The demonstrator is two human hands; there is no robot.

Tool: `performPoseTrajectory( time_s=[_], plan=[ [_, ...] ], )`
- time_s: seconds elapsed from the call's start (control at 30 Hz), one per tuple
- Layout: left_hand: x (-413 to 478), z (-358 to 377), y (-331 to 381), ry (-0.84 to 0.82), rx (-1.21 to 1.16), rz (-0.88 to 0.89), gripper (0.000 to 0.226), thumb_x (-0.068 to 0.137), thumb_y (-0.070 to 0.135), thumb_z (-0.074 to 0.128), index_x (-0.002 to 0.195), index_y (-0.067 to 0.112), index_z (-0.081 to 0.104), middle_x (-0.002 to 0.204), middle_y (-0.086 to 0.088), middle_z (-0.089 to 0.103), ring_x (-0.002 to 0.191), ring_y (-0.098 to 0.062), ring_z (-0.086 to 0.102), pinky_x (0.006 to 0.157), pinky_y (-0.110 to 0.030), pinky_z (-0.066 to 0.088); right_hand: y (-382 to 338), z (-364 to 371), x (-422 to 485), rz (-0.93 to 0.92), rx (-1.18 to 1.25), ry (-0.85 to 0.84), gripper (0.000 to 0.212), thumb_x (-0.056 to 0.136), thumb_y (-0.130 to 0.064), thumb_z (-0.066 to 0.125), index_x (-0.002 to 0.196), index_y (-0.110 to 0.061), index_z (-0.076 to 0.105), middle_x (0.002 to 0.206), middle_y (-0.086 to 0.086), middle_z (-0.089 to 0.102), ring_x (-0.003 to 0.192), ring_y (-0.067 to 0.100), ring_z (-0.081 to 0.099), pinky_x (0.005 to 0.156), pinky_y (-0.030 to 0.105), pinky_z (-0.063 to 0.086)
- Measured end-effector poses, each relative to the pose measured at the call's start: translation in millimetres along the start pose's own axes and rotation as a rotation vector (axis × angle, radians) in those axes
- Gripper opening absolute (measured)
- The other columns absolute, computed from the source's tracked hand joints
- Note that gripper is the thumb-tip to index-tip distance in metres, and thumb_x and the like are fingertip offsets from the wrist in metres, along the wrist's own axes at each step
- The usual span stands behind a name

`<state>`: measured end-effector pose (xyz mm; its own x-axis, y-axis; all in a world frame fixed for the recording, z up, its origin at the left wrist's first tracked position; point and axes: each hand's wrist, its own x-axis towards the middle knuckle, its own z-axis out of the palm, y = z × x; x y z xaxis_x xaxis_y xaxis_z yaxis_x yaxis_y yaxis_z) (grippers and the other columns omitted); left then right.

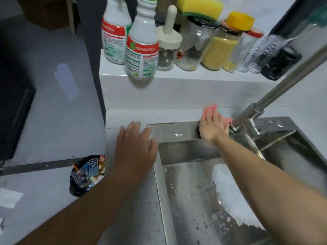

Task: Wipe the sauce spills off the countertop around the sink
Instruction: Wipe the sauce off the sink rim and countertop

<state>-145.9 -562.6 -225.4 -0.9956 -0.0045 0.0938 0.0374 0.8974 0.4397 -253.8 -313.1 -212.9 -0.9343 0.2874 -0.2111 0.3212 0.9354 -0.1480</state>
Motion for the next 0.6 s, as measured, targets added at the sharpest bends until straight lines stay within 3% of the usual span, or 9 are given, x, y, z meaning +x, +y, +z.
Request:
performPoseTrajectory(
  time_s=[0.07, 0.17, 0.23, 0.33, 0.47, 0.53, 0.6],
  plan=[
    [4.6, 10.3, 4.4, -0.017, 0.020, -0.018, 0.056, 0.092, 0.040, 0.033, 0.132, 0.013, 0.061, 0.145, -0.019, 0.050, 0.141, -0.035, 0.039, 0.118, -0.055, 0.025, -18.1, 12.9, -15.8, -0.117, 0.003, 0.000, 0.061, 0.107, -0.040, 0.008, 0.163, -0.025, -0.012, 0.172, -0.006, -0.016, 0.158, 0.021, -0.012, 0.126, 0.055, -0.007],
    [-1.2, 19.6, 3.4, 0.015, 0.062, -0.016, 0.061, 0.091, 0.045, 0.030, 0.133, 0.012, 0.060, 0.151, -0.020, 0.044, 0.145, -0.035, 0.034, 0.122, -0.055, 0.019, -18.7, 34.2, -35.5, -0.436, -0.074, 0.005, 0.059, 0.109, -0.040, 0.008, 0.164, -0.027, -0.009, 0.171, -0.009, -0.018, 0.157, 0.015, -0.017, 0.127, 0.049, -0.010],
    [-3.6, 17.2, 3.9, -0.006, 0.069, -0.009, 0.067, 0.091, 0.048, 0.026, 0.136, 0.011, 0.056, 0.154, -0.019, 0.040, 0.148, -0.033, 0.029, 0.124, -0.053, 0.015, 0.8, 21.1, -5.9, -0.362, -0.067, 0.004, 0.060, 0.108, -0.039, 0.008, 0.164, -0.025, -0.006, 0.172, -0.007, -0.015, 0.158, 0.015, -0.014, 0.127, 0.048, -0.008],
    [-3.2, 13.7, 5.4, -0.005, 0.066, -0.004, 0.068, 0.091, 0.051, 0.023, 0.137, 0.012, 0.054, 0.155, -0.019, 0.038, 0.149, -0.033, 0.026, 0.125, -0.052, 0.012, 13.9, 5.2, 23.9, -0.066, -0.009, 0.009, 0.062, 0.107, -0.040, 0.012, 0.164, -0.018, 0.000, 0.173, 0.000, -0.006, 0.159, 0.019, -0.008, 0.127, 0.051, -0.005],
    [-4.2, 12.9, 6.2, -0.019, 0.065, -0.002, 0.068, 0.090, 0.053, 0.024, 0.137, 0.013, 0.054, 0.155, -0.018, 0.037, 0.150, -0.032, 0.024, 0.125, -0.051, 0.010, 17.0, 19.1, 7.2, -0.250, -0.033, 0.070, 0.061, 0.109, -0.034, 0.014, 0.165, -0.014, 0.000, 0.173, 0.002, -0.003, 0.159, 0.020, -0.003, 0.128, 0.046, -0.001],
    [-4.1, 11.7, 6.3, -0.038, 0.047, -0.010, 0.070, 0.090, 0.054, 0.023, 0.137, 0.013, 0.053, 0.156, -0.017, 0.035, 0.151, -0.031, 0.022, 0.126, -0.050, 0.008, 29.3, 9.9, 21.6, -0.208, 0.022, 0.113, 0.058, 0.109, -0.027, 0.025, 0.164, -0.011, 0.012, 0.172, 0.006, 0.012, 0.157, 0.024, 0.013, 0.127, 0.045, 0.013],
    [-3.5, 10.8, 7.4, -0.046, 0.031, -0.010, 0.070, 0.089, 0.055, 0.022, 0.138, 0.013, 0.051, 0.158, -0.017, 0.032, 0.152, -0.030, 0.019, 0.126, -0.049, 0.005, 25.8, 7.1, 23.8, -0.119, 0.126, 0.184, 0.053, 0.100, -0.015, 0.039, 0.152, -0.010, 0.037, 0.158, 0.013, 0.036, 0.144, 0.034, 0.035, 0.112, 0.047, 0.033]
  ],
)
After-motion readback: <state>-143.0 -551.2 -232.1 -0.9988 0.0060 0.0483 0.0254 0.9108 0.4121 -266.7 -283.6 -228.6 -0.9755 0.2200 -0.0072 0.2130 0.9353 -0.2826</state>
